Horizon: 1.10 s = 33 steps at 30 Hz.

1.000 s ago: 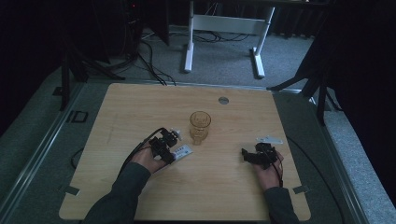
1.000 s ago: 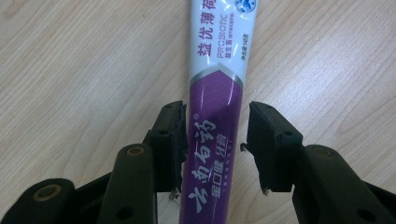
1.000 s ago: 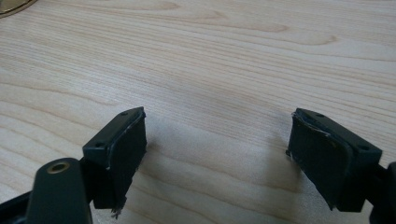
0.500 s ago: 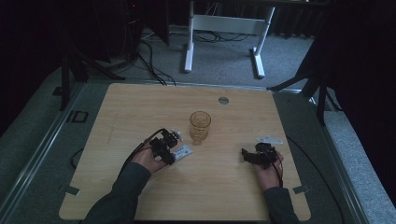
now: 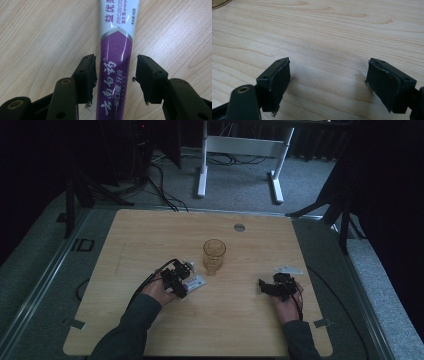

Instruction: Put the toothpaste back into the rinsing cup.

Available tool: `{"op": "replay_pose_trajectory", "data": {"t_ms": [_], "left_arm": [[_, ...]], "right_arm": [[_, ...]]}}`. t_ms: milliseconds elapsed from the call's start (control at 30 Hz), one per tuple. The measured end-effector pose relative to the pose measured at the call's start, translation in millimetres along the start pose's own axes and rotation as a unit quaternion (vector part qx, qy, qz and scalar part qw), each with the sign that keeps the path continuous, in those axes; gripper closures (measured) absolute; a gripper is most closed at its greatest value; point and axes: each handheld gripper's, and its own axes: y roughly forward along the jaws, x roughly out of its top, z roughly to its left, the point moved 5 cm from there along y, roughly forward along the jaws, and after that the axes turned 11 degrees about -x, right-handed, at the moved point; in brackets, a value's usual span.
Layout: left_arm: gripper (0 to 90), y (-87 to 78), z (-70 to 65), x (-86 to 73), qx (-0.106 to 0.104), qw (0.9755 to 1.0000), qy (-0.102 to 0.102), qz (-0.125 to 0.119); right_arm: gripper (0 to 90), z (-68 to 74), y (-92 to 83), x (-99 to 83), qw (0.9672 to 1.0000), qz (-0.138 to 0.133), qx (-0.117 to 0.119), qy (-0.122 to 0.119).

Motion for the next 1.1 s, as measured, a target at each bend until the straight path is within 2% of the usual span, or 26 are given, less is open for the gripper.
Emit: {"op": "replay_pose_trajectory", "data": {"t_ms": [567, 1100], "left_arm": [[55.5, 6.0, 3.1, 4.9, -0.014, 0.9995, 0.008, 0.029], [56.0, 13.5, 5.7, 9.4, -0.018, 0.9991, 0.008, 0.038]], "right_arm": [[18.9, 0.0, 0.0, 0.0, 1.0000, 0.000, 0.000, 0.000], [18.9, 0.0, 0.0, 0.0, 1.0000, 0.000, 0.000, 0.000]]}}
